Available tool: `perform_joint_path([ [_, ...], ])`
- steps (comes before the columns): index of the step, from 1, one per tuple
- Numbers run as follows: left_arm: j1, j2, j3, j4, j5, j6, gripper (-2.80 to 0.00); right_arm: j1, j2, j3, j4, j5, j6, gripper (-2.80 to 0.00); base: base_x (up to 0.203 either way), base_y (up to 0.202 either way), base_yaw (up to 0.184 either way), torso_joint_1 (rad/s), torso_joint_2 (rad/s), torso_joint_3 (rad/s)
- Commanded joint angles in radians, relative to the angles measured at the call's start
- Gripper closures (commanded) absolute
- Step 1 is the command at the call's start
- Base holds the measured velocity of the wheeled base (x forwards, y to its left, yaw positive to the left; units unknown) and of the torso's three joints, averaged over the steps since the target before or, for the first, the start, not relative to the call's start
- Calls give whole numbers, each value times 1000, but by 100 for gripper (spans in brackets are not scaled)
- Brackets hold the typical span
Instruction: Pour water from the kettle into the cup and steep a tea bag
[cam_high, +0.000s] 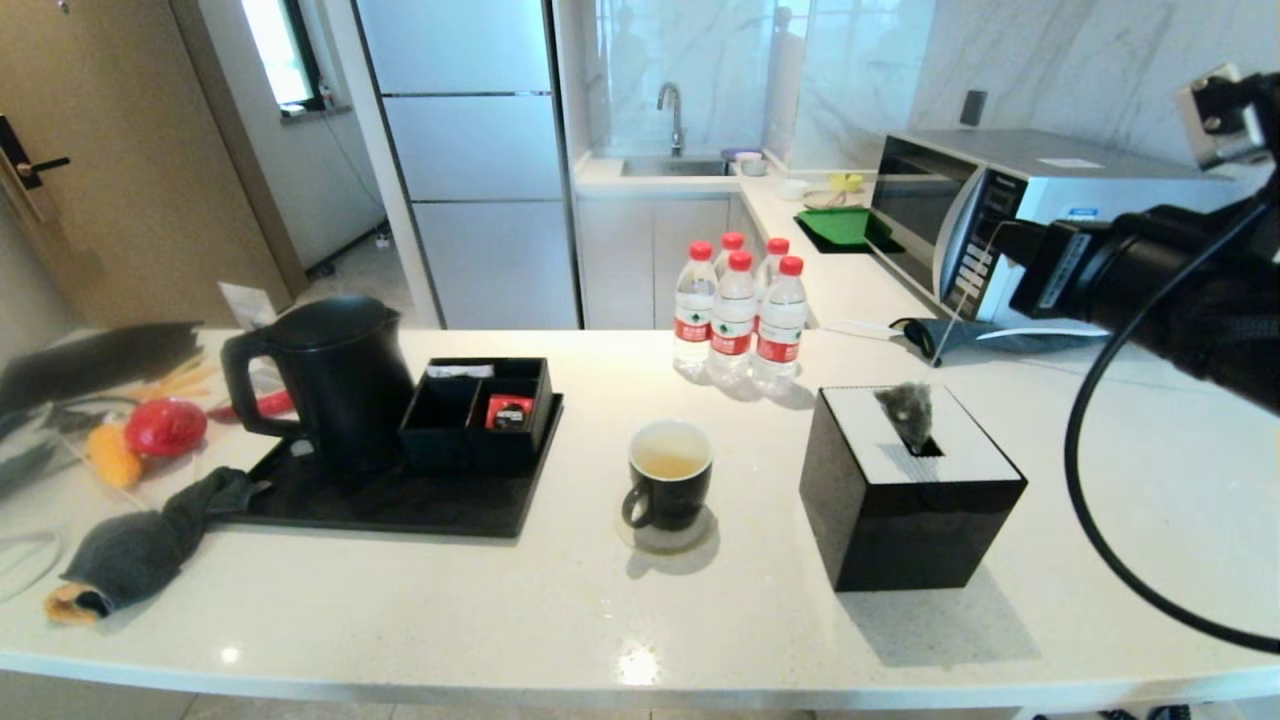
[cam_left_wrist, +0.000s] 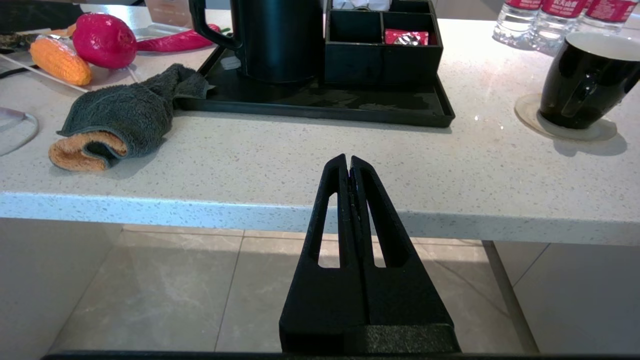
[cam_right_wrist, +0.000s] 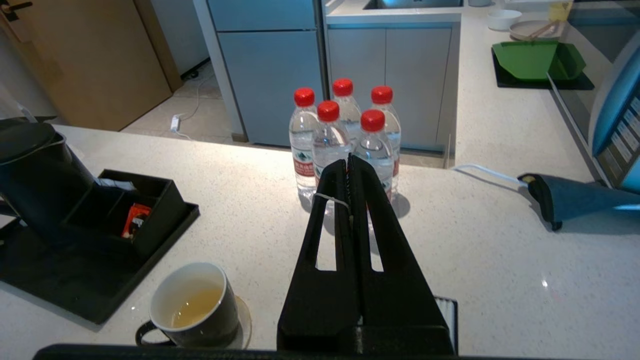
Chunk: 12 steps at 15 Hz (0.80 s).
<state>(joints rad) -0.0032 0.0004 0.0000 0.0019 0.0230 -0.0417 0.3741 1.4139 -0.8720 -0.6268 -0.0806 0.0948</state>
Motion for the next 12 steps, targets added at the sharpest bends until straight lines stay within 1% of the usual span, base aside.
perform_joint_path([
  [1, 0, 0, 0, 0, 0, 0, 0, -6, -49, 48, -7, -1, 7, 0, 0, 0, 0, 0, 0, 0],
  [5, 2, 0, 0, 0, 0, -1, 0, -4, -55, 114, -21, 2, 23, 0, 0, 0, 0, 0, 0, 0],
  [9, 0, 0, 0, 0, 0, -1, 0, -4, -25, 71, -19, 2, 25, 0, 0, 0, 0, 0, 0, 0],
  [12, 0, 0, 0, 0, 0, -1, 0, -4, 12, 14, -19, 2, 25, 0, 0, 0, 0, 0, 0, 0],
])
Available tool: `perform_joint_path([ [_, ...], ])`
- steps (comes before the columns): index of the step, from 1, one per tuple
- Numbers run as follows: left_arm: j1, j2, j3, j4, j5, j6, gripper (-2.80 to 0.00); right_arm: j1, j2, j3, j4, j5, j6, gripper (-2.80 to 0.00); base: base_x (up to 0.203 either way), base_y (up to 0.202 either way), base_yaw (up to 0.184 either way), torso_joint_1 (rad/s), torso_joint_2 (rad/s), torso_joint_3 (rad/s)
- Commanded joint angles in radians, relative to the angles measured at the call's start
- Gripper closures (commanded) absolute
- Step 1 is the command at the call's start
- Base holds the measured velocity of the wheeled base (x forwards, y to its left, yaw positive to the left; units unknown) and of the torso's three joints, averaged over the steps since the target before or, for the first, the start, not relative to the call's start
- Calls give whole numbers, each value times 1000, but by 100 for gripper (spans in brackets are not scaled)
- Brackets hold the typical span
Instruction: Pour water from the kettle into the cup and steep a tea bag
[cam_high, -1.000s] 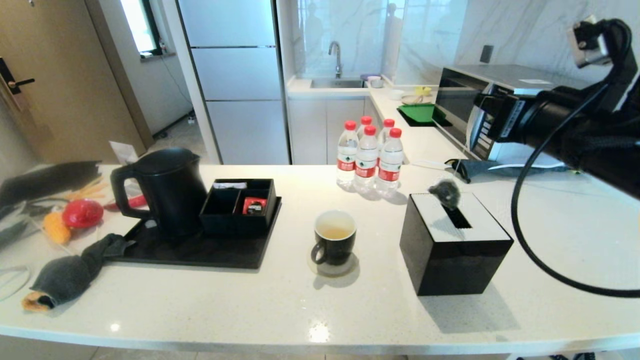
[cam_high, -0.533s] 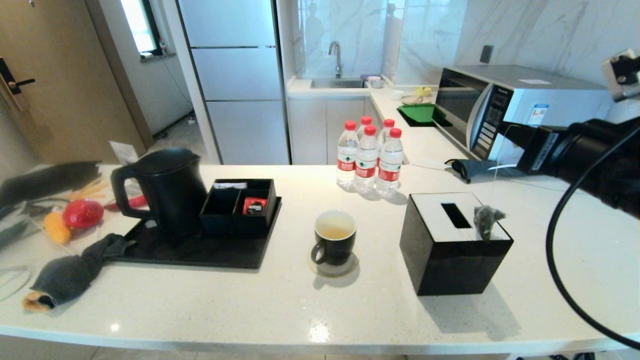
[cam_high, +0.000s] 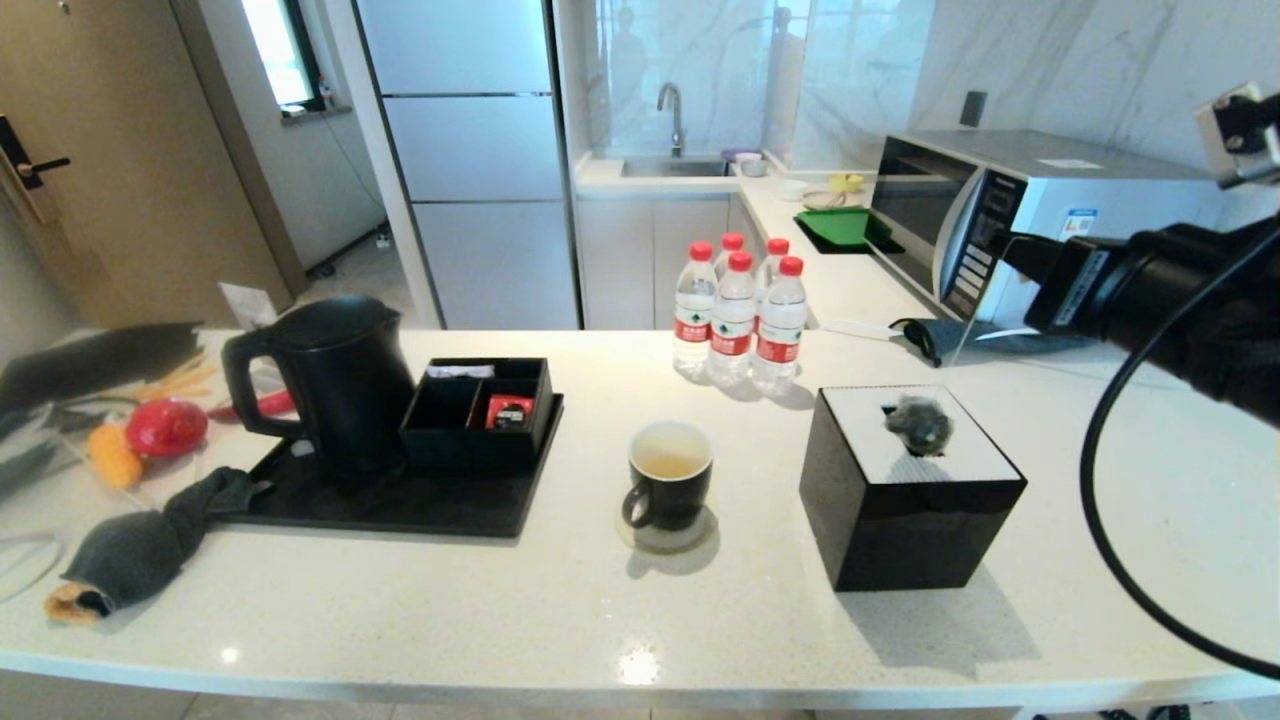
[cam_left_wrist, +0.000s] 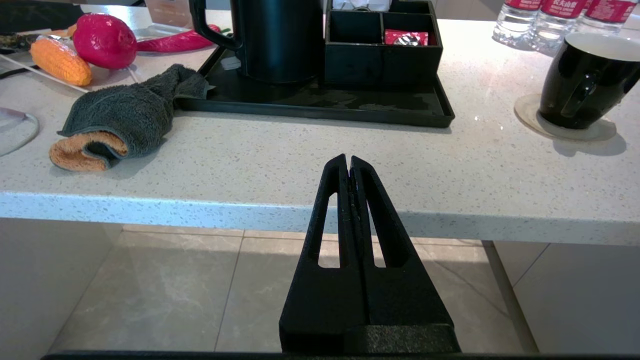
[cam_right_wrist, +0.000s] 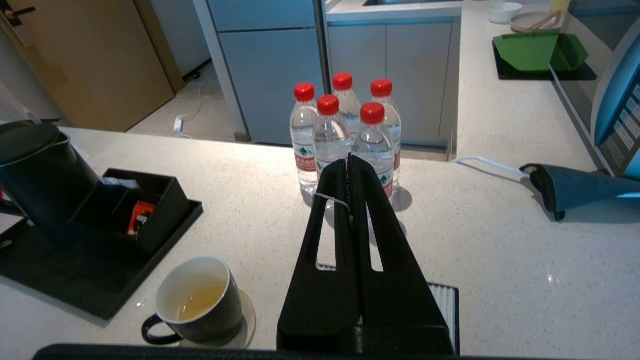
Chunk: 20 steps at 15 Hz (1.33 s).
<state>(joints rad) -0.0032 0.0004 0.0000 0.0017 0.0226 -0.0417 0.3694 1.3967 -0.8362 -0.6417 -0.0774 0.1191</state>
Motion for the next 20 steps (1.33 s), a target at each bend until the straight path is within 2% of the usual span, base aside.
perform_joint_path([
  [1, 0, 0, 0, 0, 0, -1, 0, 0, 41, -34, -4, -1, 1, 0, 0, 0, 0, 0, 0, 0],
  [13, 0, 0, 0, 0, 0, -1, 0, -9, 111, -21, -9, -4, 25, 0, 0, 0, 0, 0, 0, 0],
  [20, 0, 0, 0, 0, 0, -1, 0, -53, 156, 8, -47, -4, 25, 0, 0, 0, 0, 0, 0, 0],
])
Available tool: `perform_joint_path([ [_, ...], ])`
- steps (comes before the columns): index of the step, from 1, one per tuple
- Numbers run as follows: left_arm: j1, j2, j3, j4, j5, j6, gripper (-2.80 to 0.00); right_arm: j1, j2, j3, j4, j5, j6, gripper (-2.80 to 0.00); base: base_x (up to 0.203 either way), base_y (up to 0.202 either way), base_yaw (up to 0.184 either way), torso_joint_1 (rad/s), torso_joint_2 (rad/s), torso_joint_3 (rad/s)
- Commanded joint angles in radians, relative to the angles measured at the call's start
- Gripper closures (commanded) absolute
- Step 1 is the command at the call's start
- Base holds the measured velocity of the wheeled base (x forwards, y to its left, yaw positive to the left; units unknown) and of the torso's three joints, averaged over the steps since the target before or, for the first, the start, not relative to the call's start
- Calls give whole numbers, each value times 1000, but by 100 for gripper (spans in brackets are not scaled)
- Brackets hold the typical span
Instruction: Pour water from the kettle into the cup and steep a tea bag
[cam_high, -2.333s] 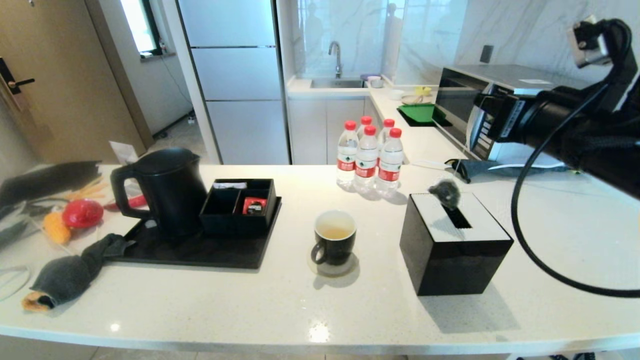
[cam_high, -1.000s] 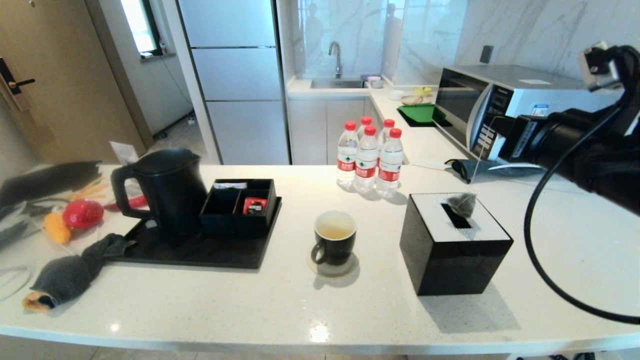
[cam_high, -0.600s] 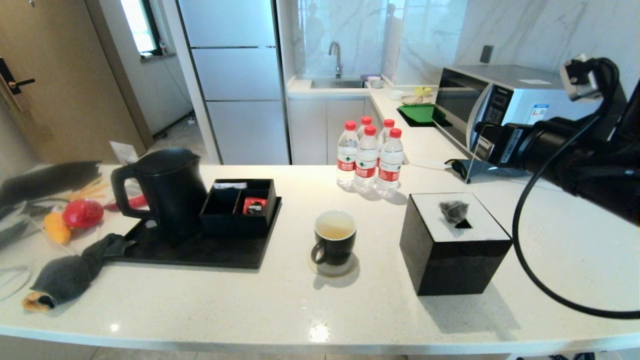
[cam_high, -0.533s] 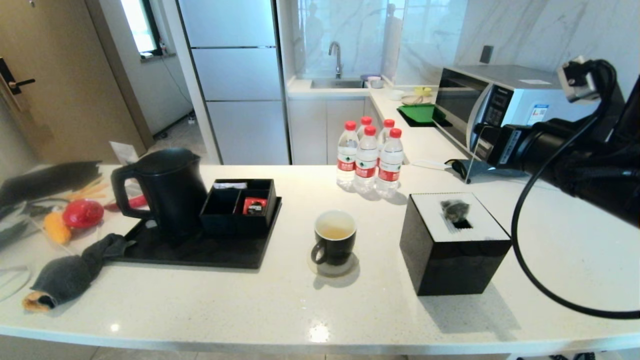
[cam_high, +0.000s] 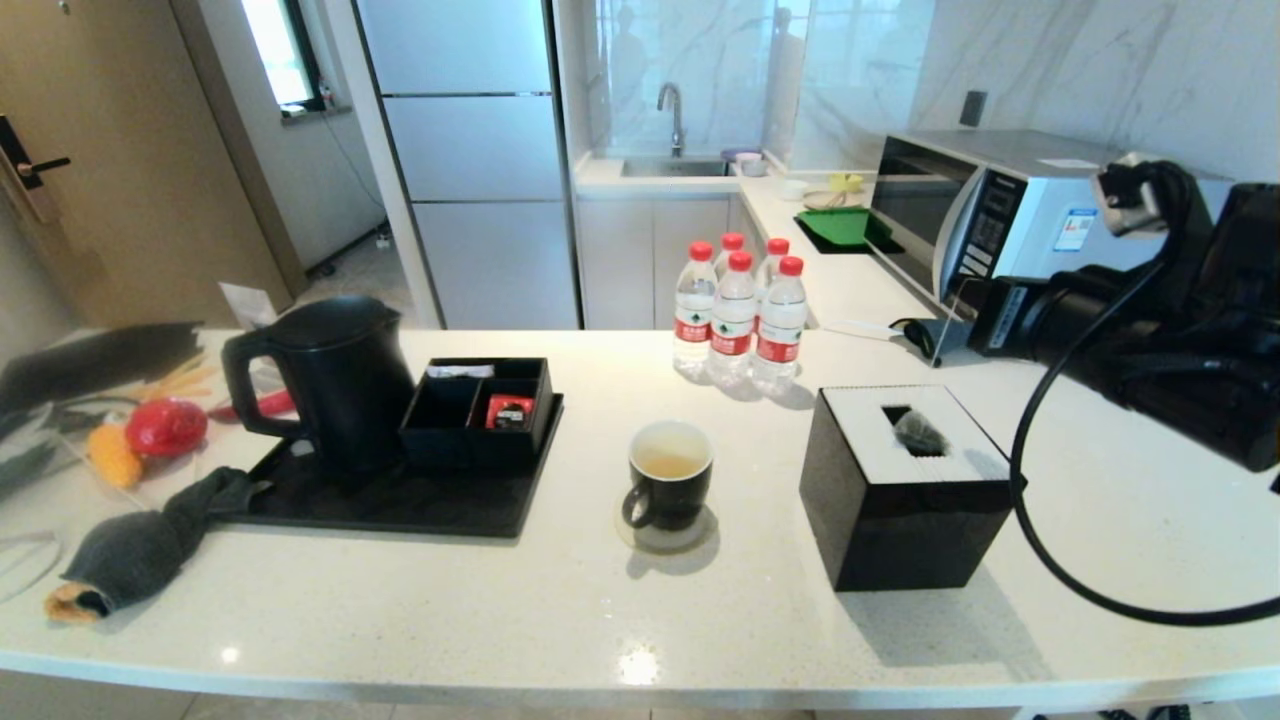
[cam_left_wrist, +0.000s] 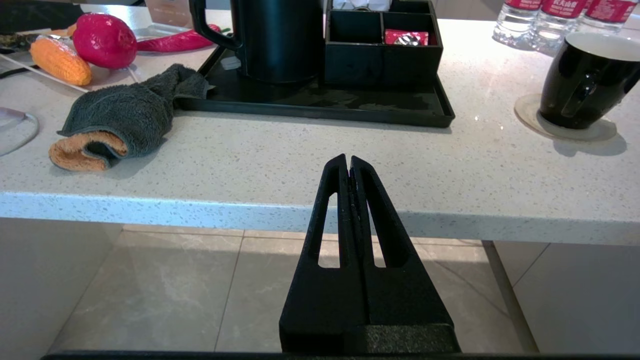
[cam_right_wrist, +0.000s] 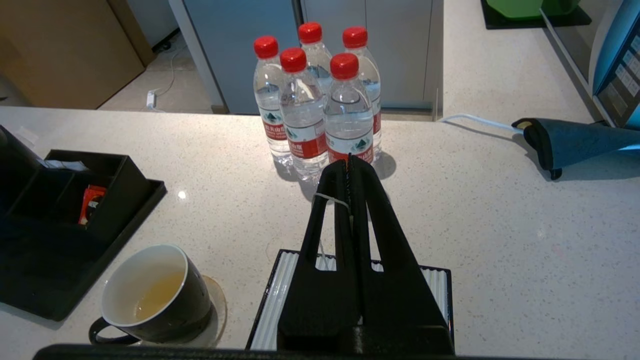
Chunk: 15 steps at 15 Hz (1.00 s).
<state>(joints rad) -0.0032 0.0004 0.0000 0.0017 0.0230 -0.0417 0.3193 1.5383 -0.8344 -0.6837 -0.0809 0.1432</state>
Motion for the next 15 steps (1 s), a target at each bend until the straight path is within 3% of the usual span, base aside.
perform_joint_path([
  [1, 0, 0, 0, 0, 0, -1, 0, -2, 21, 6, -5, 0, 1, 0, 0, 0, 0, 0, 0, 0],
  [11, 0, 0, 0, 0, 0, 0, 0, -3, 65, 12, -7, 4, 3, 0, 0, 0, 0, 0, 0, 0],
  [15, 0, 0, 0, 1, 0, -1, 0, -23, 68, 15, -32, 69, 1, 0, 0, 0, 0, 0, 0, 0],
])
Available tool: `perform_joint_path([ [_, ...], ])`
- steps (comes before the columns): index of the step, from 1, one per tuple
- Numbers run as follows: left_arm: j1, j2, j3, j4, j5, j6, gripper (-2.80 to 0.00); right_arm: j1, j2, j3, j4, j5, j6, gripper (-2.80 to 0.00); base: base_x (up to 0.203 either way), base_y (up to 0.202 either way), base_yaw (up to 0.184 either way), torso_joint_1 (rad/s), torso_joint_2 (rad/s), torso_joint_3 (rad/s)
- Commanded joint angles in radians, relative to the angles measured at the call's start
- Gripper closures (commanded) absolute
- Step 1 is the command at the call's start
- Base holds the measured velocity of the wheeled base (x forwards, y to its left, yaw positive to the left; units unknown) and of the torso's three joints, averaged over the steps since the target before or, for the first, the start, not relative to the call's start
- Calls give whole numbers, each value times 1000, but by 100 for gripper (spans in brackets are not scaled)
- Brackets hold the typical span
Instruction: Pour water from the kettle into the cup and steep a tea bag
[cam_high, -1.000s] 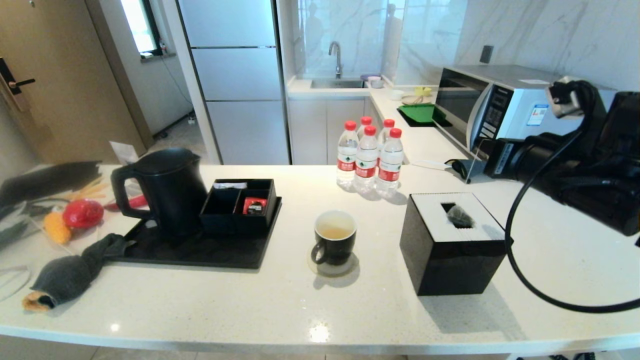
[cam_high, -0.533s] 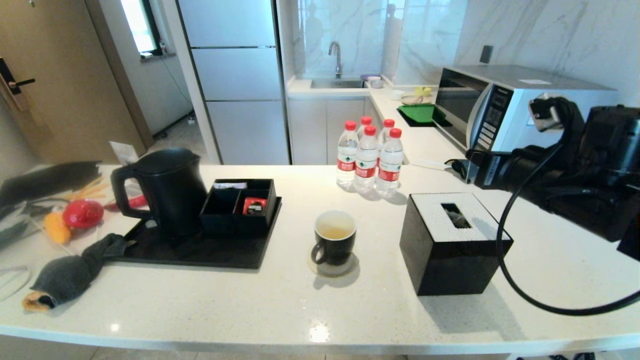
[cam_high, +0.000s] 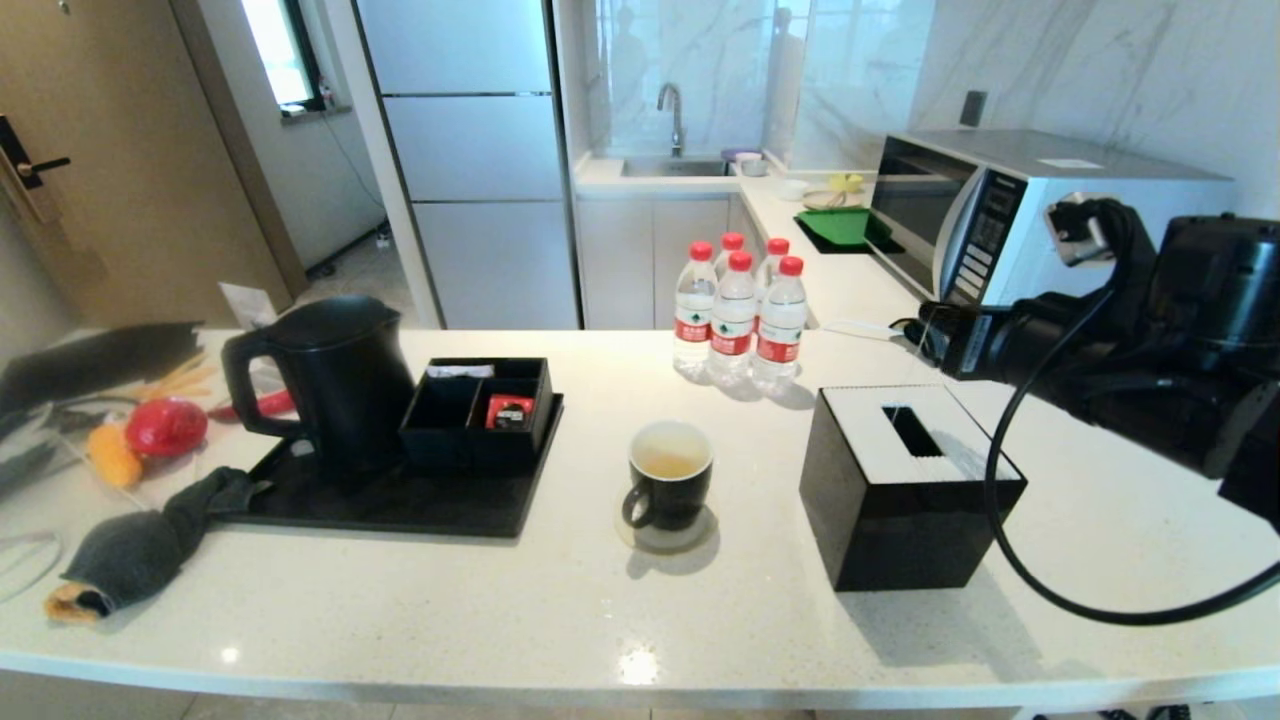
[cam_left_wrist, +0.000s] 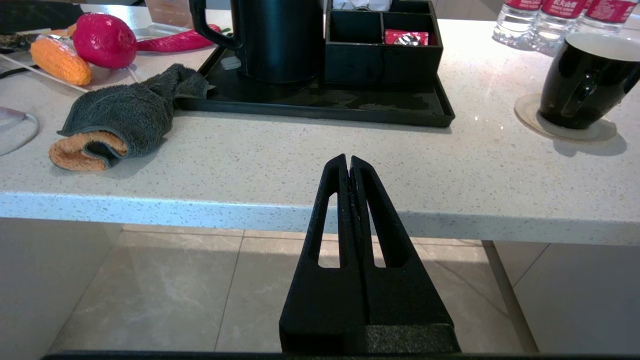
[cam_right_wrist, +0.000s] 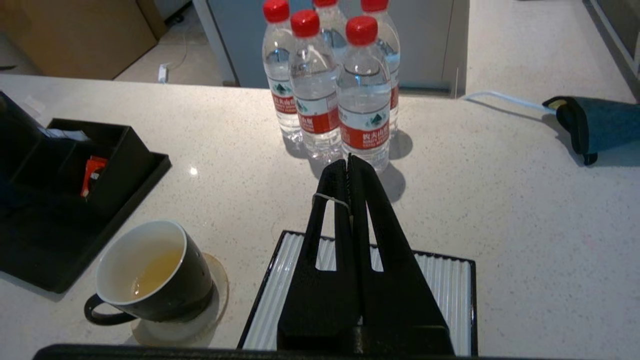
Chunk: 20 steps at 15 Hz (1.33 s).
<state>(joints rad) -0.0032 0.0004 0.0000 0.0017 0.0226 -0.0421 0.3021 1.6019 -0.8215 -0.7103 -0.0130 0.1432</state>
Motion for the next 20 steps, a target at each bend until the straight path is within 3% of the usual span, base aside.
perform_joint_path([
  [1, 0, 0, 0, 0, 0, 1, 0, -8, 6, 6, -8, 1, 1, 0, 0, 0, 0, 0, 0, 0],
  [4, 0, 0, 0, 1, 0, 1, 0, -9, 4, 12, -6, 4, 1, 0, 0, 0, 0, 0, 0, 0],
  [5, 0, 0, 0, 0, 0, -1, 0, -9, 6, 15, -7, 4, 1, -280, 0, 0, 0, 0, 0, 0],
  [10, 0, 0, 0, 0, 0, -1, 0, -23, 0, 76, -8, 1, -2, -280, 0, 0, 0, 0, 0, 0],
  [20, 0, 0, 0, 0, 0, 1, 0, -180, -21, 168, -12, 1, -54, -280, 0, 0, 0, 0, 0, 0],
])
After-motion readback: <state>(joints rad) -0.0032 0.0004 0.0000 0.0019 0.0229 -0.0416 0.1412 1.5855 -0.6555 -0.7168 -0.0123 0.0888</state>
